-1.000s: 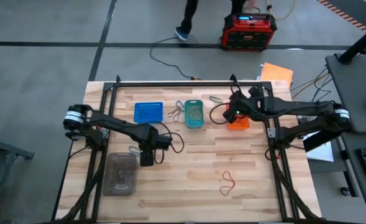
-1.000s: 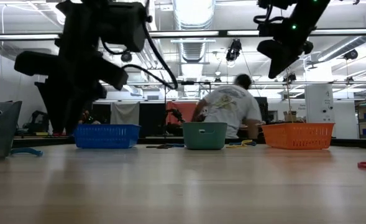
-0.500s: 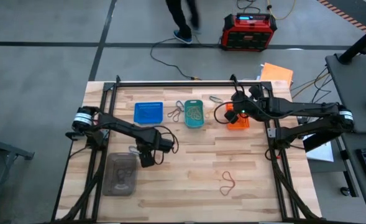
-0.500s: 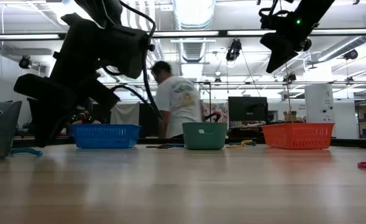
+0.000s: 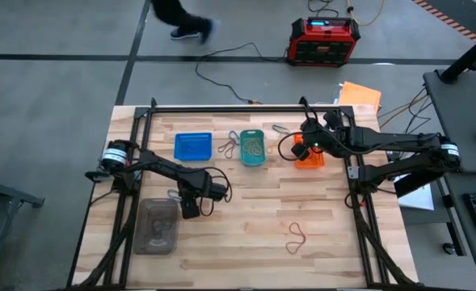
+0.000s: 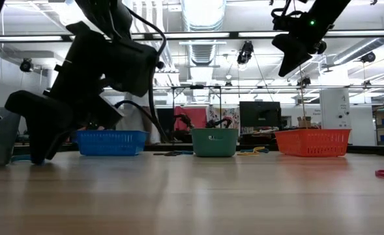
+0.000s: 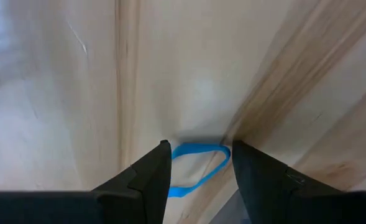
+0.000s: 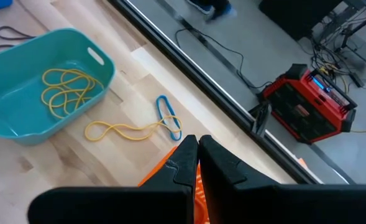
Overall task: Sort rubber bands into baskets
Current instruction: Put the bottom left blue rubber band into the blue bin
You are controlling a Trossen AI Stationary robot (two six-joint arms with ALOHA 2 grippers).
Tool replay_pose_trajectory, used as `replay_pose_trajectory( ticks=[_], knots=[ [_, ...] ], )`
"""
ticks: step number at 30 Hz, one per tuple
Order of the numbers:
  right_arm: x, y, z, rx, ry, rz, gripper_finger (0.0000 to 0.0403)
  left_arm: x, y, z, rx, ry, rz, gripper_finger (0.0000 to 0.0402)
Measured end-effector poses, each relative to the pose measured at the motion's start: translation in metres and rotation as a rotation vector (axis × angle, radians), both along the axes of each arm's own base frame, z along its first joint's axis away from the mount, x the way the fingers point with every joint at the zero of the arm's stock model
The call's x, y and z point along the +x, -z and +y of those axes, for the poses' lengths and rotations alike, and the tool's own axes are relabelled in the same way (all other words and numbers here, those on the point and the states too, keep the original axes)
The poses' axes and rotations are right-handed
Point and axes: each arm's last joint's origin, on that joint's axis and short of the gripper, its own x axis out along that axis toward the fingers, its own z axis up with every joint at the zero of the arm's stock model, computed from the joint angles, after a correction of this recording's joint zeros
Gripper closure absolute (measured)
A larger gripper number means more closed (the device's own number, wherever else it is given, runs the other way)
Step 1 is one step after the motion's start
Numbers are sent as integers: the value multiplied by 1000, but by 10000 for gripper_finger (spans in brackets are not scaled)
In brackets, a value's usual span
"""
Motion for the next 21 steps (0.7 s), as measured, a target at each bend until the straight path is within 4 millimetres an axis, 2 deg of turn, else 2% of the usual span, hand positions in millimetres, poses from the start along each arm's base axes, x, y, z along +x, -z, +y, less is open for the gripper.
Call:
replay_pose_trajectory(
  ticks=[9, 15, 21],
  knots=[
    [0, 0, 0, 2, -2, -1, 394, 0, 1, 0, -12, 30, 6, 258],
    [0, 0, 0, 2, -2, -1, 394, 0, 2, -1, -17, 28, 7, 311],
    [0, 0, 0, 2, -2, 0, 394, 0, 2, 0, -26, 66, 16, 381]
  ],
)
